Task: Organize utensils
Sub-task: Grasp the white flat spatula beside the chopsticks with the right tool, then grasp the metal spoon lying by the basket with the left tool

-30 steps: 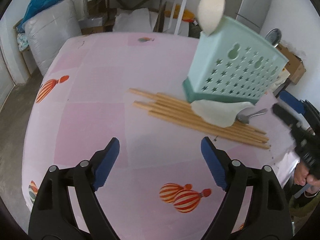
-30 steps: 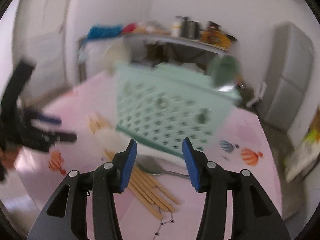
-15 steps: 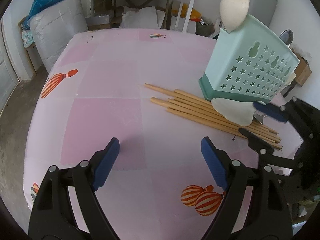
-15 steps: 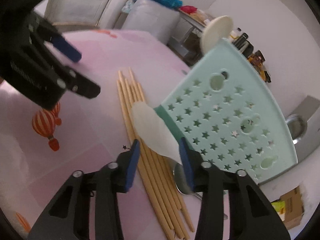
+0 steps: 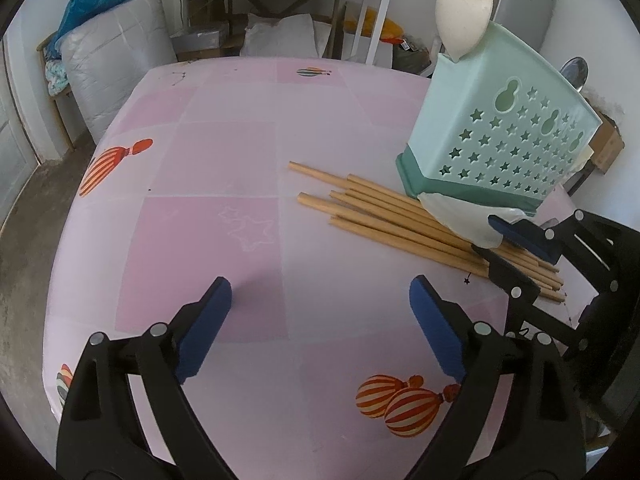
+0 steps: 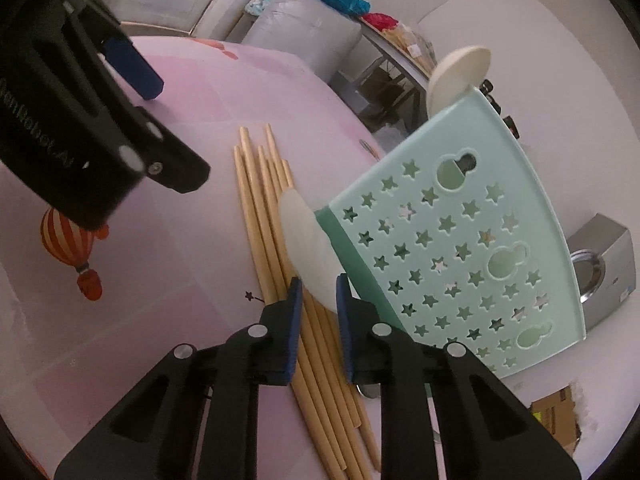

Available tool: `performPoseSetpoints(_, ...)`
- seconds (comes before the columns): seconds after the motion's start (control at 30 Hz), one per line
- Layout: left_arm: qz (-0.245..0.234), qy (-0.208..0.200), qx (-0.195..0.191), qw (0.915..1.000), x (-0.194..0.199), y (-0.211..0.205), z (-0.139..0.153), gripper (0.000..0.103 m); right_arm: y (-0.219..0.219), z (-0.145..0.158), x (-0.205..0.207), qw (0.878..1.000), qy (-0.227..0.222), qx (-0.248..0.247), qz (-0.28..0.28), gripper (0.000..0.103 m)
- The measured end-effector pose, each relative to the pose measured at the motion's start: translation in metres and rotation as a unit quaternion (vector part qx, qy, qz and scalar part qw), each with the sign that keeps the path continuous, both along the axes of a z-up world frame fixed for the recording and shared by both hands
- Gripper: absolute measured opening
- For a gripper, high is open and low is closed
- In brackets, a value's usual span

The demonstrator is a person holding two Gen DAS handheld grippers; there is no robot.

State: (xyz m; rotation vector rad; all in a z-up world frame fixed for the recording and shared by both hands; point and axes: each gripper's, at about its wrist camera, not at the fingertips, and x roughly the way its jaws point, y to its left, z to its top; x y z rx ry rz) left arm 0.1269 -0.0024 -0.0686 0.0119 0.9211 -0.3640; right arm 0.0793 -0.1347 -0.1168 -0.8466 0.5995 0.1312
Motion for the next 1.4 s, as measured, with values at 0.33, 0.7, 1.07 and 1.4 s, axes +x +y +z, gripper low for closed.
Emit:
performPoseSetpoints(0.33, -0.005, -0.004, 0.013, 0.9999, 0.0, -0.003, -0.002, 0.094, -0.022, 0.039, -0.019, 0.996, -0.058, 0.065, -0.026, 0.005)
performPoseSetpoints(0.7, -0.022, -0.009, 0.076, 0.9968, -0.009, -0.025, -0.007, 0.095, -0.135, 0.113, -0.065, 0.914, -0.113, 0.357, -0.157, 0.002)
performPoseSetpoints(1.07, -0.017, -0.023, 0.077, 0.9966, -0.02, -0.031, -0.007, 0.095, -0.184, 0.109, -0.079, 0.87, -0.131, 0.428, -0.206, 0.002)
performPoseSetpoints(1.4, -0.057, -0.08, 0.013, 0.9951, -0.038, -0.034, 0.04, 0.094, -0.207, 0.095, -0.092, 0.84, -0.13, 0.476, -0.225, 0.002)
